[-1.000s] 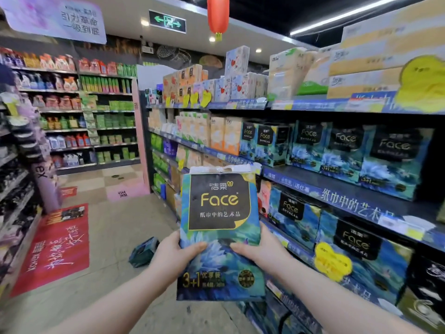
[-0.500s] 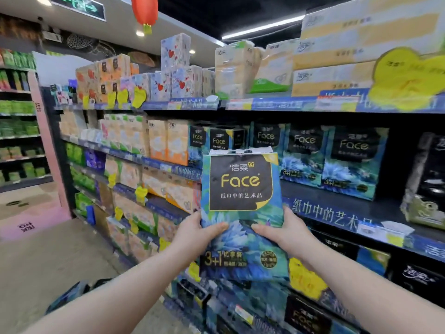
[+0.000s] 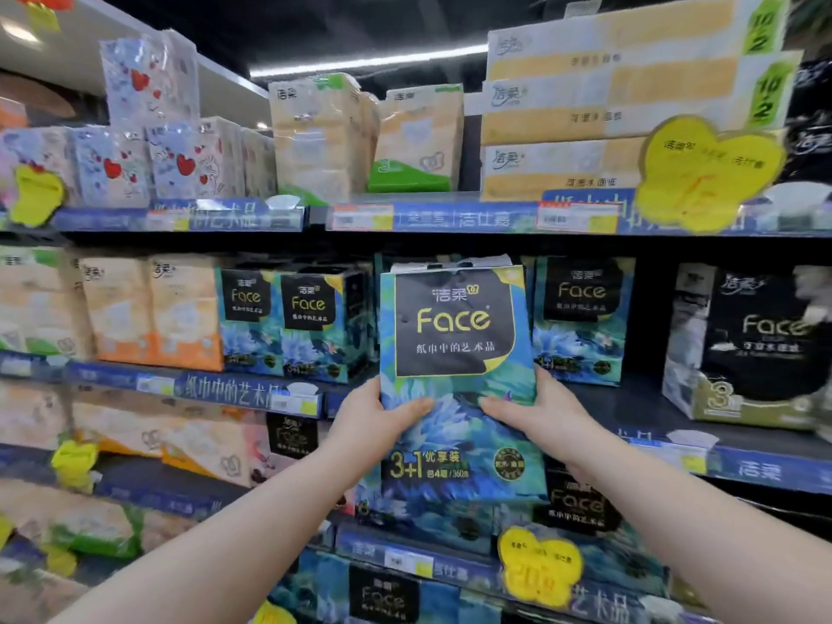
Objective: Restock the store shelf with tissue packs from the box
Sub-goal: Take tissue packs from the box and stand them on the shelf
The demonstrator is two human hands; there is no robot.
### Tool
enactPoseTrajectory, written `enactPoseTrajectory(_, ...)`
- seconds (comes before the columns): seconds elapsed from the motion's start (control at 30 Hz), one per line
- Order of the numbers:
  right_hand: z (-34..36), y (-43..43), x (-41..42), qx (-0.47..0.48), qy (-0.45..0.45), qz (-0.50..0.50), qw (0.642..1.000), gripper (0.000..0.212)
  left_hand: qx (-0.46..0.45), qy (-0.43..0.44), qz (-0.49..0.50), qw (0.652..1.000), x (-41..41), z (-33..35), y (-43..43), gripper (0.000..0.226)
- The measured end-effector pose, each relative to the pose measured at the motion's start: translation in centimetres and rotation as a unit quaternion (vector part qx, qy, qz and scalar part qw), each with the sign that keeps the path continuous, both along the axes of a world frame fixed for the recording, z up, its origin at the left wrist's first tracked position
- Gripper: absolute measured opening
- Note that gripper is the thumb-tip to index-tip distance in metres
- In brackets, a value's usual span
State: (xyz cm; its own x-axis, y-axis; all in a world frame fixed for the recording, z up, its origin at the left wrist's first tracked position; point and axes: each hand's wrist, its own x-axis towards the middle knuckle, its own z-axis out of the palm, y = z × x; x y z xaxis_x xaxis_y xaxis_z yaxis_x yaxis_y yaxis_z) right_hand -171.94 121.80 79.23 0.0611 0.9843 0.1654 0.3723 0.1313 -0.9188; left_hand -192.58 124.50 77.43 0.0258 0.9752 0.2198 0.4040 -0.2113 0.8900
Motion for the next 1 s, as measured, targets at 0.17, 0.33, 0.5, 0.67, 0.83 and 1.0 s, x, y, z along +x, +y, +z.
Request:
enactPoseTrajectory(0.17,0.5,4.3,0.8,0.012,0.018,-0.015,1.000,0.045,0.007,0.005,-0.023,1.000,1.1,0.9,4.6,0.036)
enactPoseTrajectory(0.33,0.8,8.8,1.4,0.041,0.014,-0.010,0.999,0.049,0.009,0.011,-0.022,1.000,1.6,1.4,8.9,0.050)
enactPoseTrajectory(0.5,0.5,13.5,1.7,0.084,0.013,-0.001,0.996,0.066,0.003,0.011,-0.034,0.999,1.6,1.1,12.4,0.061)
enactPoseTrajectory(0.67,-0.6,17.0,1.4,0.086,0.015,0.010,0.996,0.077,0.002,0.061,-0.028,0.998,0.9,0.1,15.1,0.107)
enactPoseTrajectory(0.83,-1.5,19.2,0.5,0.083,0.032,0.008,0.996,0.077,0.059,0.084,-0.012,0.995,-1.1,-0.7,16.8,0.092)
enactPoseTrajectory(1.0,-2.8,20.8,-0.9,0.062,0.059,-0.025,0.996,0.077,0.228,0.214,0.098,0.945,-5.6,0.5,19.2,0.070)
